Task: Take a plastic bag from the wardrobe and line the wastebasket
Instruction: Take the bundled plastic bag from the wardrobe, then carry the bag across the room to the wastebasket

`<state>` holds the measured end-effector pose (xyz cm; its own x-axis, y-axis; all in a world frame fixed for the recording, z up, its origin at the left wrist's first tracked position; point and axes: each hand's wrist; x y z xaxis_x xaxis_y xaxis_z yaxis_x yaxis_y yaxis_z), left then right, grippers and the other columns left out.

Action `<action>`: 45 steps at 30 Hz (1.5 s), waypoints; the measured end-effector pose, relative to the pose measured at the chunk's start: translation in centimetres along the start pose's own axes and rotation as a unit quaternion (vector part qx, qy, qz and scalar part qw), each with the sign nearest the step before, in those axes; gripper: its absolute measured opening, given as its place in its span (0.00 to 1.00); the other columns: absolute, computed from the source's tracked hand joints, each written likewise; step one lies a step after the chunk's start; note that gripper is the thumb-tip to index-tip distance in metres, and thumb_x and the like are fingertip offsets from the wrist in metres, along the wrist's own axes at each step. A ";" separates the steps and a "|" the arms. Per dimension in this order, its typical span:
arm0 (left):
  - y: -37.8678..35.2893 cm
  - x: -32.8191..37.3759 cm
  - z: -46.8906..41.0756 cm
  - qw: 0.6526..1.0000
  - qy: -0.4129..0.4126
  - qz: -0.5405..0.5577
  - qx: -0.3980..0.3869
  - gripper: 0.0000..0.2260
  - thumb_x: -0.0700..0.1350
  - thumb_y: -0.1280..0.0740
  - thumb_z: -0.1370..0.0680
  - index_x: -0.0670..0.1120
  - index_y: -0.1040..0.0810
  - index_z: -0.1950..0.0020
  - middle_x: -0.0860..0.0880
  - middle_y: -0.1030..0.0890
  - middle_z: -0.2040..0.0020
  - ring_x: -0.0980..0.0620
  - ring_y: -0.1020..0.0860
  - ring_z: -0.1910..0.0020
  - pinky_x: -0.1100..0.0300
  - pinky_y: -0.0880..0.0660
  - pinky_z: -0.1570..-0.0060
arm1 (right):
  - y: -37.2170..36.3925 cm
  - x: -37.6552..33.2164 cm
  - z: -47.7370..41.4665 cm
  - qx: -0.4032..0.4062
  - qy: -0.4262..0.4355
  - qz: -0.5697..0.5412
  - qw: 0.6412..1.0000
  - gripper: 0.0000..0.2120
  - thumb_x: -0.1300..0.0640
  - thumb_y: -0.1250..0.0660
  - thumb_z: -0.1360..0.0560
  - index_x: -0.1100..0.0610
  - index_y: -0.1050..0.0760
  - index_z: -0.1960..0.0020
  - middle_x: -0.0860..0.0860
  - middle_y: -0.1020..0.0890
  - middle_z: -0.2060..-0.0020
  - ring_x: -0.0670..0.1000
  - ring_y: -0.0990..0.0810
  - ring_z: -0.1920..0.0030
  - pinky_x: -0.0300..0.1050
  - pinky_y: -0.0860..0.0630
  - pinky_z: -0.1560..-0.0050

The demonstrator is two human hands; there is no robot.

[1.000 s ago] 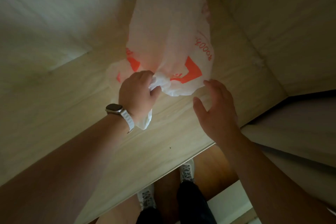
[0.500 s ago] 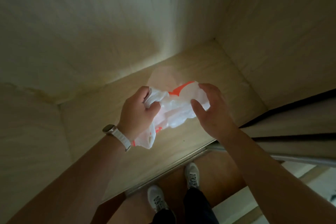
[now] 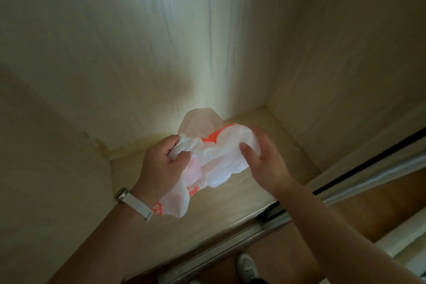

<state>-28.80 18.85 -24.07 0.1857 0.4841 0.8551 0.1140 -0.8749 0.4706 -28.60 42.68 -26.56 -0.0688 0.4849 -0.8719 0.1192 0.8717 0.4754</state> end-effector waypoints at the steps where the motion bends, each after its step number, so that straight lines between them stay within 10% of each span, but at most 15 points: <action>1: 0.4 0.8 0.3 1.000 0.000 0.005 0.009 0.08 0.46 0.35 0.33 0.41 0.26 0.64 0.44 0.28 0.71 0.55 0.32 0.71 0.60 0.34 0.72 | 0.0 -0.5 0.1 -0.009 0.008 -0.008 1.000 0.25 0.40 0.38 0.27 0.45 0.34 0.31 0.43 0.25 0.40 0.43 0.25 0.41 0.45 0.27 0.40; 6: 1.3 4.3 2.0 0.998 0.010 0.013 0.053 0.06 0.41 0.34 0.32 0.49 0.28 0.68 0.56 0.29 0.73 0.59 0.33 0.73 0.69 0.36 0.73 | -0.4 -3.2 0.2 -0.094 0.117 -0.039 0.988 0.21 0.42 0.39 0.22 0.32 0.39 0.32 0.34 0.27 0.37 0.40 0.27 0.36 0.44 0.27 0.37; 11: 1.5 5.6 3.9 0.993 0.031 -0.020 0.114 0.08 0.41 0.34 0.31 0.48 0.31 0.68 0.56 0.31 0.73 0.60 0.34 0.73 0.68 0.38 0.74 | -0.8 -4.0 -0.6 -0.159 0.173 -0.080 0.969 0.23 0.44 0.38 0.21 0.50 0.34 0.29 0.45 0.25 0.36 0.47 0.26 0.35 0.55 0.27 0.37; 21: 1.4 8.4 12.8 0.954 0.145 -0.105 0.242 0.04 0.41 0.32 0.26 0.49 0.21 0.59 0.50 0.23 0.65 0.57 0.26 0.68 0.69 0.32 0.71 | -2.3 -3.7 1.1 -0.272 0.232 -0.095 0.929 0.32 0.36 0.39 0.26 0.48 0.39 0.26 0.42 0.32 0.33 0.42 0.33 0.33 0.44 0.35 0.31; 27: 1.2 9.9 19.9 0.921 0.214 -0.131 0.298 0.15 0.35 0.32 0.25 0.57 0.22 0.55 0.62 0.19 0.60 0.63 0.22 0.61 0.74 0.29 0.64 | -4.4 -4.9 5.3 -0.390 0.275 -0.085 0.875 0.29 0.34 0.42 0.26 0.45 0.37 0.28 0.40 0.32 0.36 0.42 0.31 0.37 0.46 0.31 0.34; 45: 6.1 10.3 43.3 0.758 0.391 -0.225 0.472 0.10 0.54 0.36 0.31 0.51 0.20 0.57 0.54 0.21 0.64 0.53 0.24 0.67 0.61 0.30 0.69 | -15.7 -10.8 25.0 -0.627 0.397 -0.033 0.669 0.27 0.33 0.45 0.23 0.41 0.42 0.27 0.39 0.32 0.31 0.40 0.32 0.33 0.49 0.27 0.35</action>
<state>16.04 18.96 -21.87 -0.6721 0.2550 0.6952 0.7094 -0.0475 0.7032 -4.98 22.03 -27.57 -0.5971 -0.1077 -0.7949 -0.8010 0.0259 0.5981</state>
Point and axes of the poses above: each hand's wrist, its own z-axis away from the middle knuckle, its own y-axis out of the back of the hand, x = y × z
